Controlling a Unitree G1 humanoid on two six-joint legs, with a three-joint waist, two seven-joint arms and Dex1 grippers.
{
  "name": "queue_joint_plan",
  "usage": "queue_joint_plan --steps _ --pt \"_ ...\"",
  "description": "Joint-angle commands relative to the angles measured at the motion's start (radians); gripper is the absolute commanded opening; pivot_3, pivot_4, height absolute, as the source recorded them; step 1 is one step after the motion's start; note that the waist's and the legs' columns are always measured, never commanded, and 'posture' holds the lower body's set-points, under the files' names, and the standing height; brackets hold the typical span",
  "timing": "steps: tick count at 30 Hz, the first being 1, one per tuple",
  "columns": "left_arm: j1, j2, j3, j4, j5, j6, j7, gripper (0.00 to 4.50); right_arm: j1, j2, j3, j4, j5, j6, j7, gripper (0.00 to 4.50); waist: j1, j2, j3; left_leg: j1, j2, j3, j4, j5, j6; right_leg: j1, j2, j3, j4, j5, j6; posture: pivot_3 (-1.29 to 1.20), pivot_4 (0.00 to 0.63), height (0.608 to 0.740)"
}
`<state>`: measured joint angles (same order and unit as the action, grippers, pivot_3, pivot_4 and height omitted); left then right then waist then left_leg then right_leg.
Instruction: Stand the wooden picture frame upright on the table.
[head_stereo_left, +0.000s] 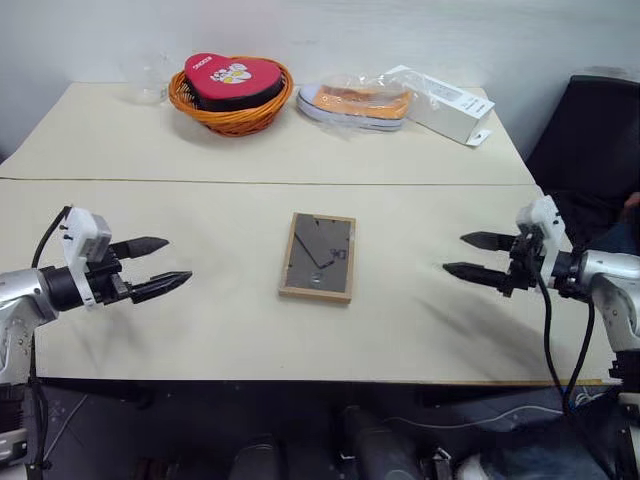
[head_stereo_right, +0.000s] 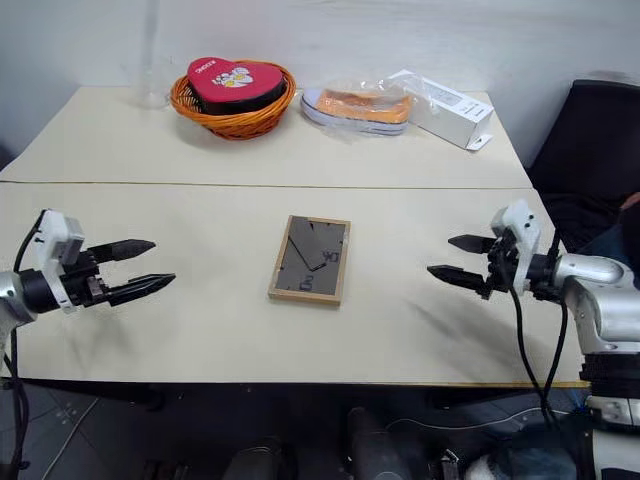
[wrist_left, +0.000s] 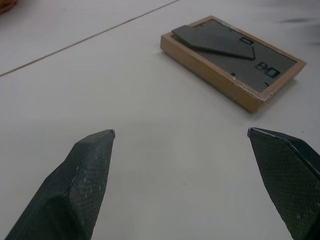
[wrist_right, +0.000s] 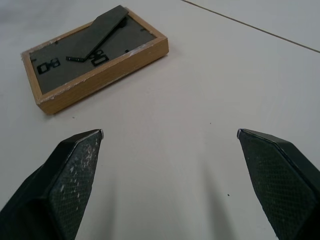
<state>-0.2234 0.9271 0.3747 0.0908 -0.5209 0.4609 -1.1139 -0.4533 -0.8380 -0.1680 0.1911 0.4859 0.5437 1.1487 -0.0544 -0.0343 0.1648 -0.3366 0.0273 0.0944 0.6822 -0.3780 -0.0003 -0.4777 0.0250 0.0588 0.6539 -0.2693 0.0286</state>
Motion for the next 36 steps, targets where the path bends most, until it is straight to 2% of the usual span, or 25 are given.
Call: queue_joint_plan --steps 1,13,14,16,18,22,25,29,33,36 --pt "0.004 0.014 0.000 -0.020 0.009 -0.041 -0.020 4.50 -0.004 0.014 -0.027 -0.025 0.016 0.000 -0.024 4.44 -0.001 0.000 0.000 0.000 0.000 0.000 0.000 0.000 0.000 0.000 0.000 0.000 0.000 0.000 0.000 0.00 0.150 0.740" --pt "-0.072 -0.004 -0.094 0.015 0.062 -0.050 0.008 4.50 0.050 0.015 0.020 -0.138 -0.028 -0.036 -0.049 4.44 0.000 0.000 0.000 0.000 0.000 0.000 0.000 0.000 0.000 0.000 0.000 0.000 0.001 0.000 0.000 0.00 0.150 0.740" --pt "-0.089 -0.008 -0.118 0.023 0.075 -0.058 0.002 4.30 0.041 0.015 0.033 -0.150 -0.031 -0.033 -0.043 4.48 0.000 0.000 0.000 0.000 0.000 0.000 0.000 0.000 0.000 0.000 0.000 0.000 0.001 0.000 0.000 0.00 0.150 0.740" --pt "-0.121 -0.018 -0.190 0.036 0.117 -0.098 -0.028 3.88 0.011 0.023 0.077 -0.160 -0.057 -0.036 -0.041 4.08 -0.002 0.000 0.000 0.000 0.000 0.000 0.000 0.000 0.000 0.000 0.000 0.000 0.001 0.000 0.000 0.00 0.150 0.740" --pt "-0.160 -0.030 -0.263 0.057 0.162 -0.137 -0.053 3.26 -0.027 0.037 0.128 -0.145 -0.097 -0.059 -0.046 3.55 -0.003 0.000 0.000 0.000 0.000 0.001 0.000 0.000 0.000 -0.001 0.000 0.001 0.001 0.000 0.000 0.00 0.150 0.740" --pt "-0.319 -0.113 -0.421 0.185 0.298 -0.212 -0.035 2.08 -0.170 0.138 0.247 -0.019 -0.194 -0.118 -0.078 2.28 -0.001 0.000 0.000 0.000 -0.001 0.001 0.002 0.000 0.000 -0.001 0.000 0.001 0.002 0.000 0.000 0.00 0.150 0.740" --pt "-0.401 -0.170 -0.474 0.294 0.353 -0.273 -0.034 1.31 -0.242 0.204 0.330 0.075 -0.275 -0.192 -0.079 1.42 -0.002 0.000 0.000 -0.001 -0.001 0.001 0.003 0.001 -0.002 -0.001 0.000 0.001 0.003 0.000 0.000 0.00 0.150 0.740" --pt "-0.472 -0.250 -0.510 0.389 0.381 -0.319 -0.040 0.04 -0.325 0.287 0.395 0.220 -0.368 -0.289 -0.113 0.05 -0.004 0.000 0.000 -0.003 0.000 0.002 0.002 0.004 -0.006 -0.003 0.000 0.001 0.006 0.000 0.000 0.00 0.150 0.740" --pt "-0.485 -0.300 -0.543 0.406 0.403 -0.328 -0.057 0.01 -0.390 0.337 0.416 0.338 -0.431 -0.342 -0.163 0.02 -0.005 0.000 0.000 -0.004 0.000 0.002 0.003 0.003 -0.006 -0.004 0.000 0.000 0.006 0.000 0.000 0.00 0.150 0.740" --pt "-0.482 -0.348 -0.563 0.345 0.379 -0.237 -0.081 0.01 -0.425 0.380 0.411 0.372 -0.429 -0.336 -0.152 0.02 -0.005 0.000 0.000 -0.004 0.000 0.002 0.005 0.004 -0.006 -0.003 -0.001 0.000 0.007 0.000 0.000 0.00 0.150 0.740"
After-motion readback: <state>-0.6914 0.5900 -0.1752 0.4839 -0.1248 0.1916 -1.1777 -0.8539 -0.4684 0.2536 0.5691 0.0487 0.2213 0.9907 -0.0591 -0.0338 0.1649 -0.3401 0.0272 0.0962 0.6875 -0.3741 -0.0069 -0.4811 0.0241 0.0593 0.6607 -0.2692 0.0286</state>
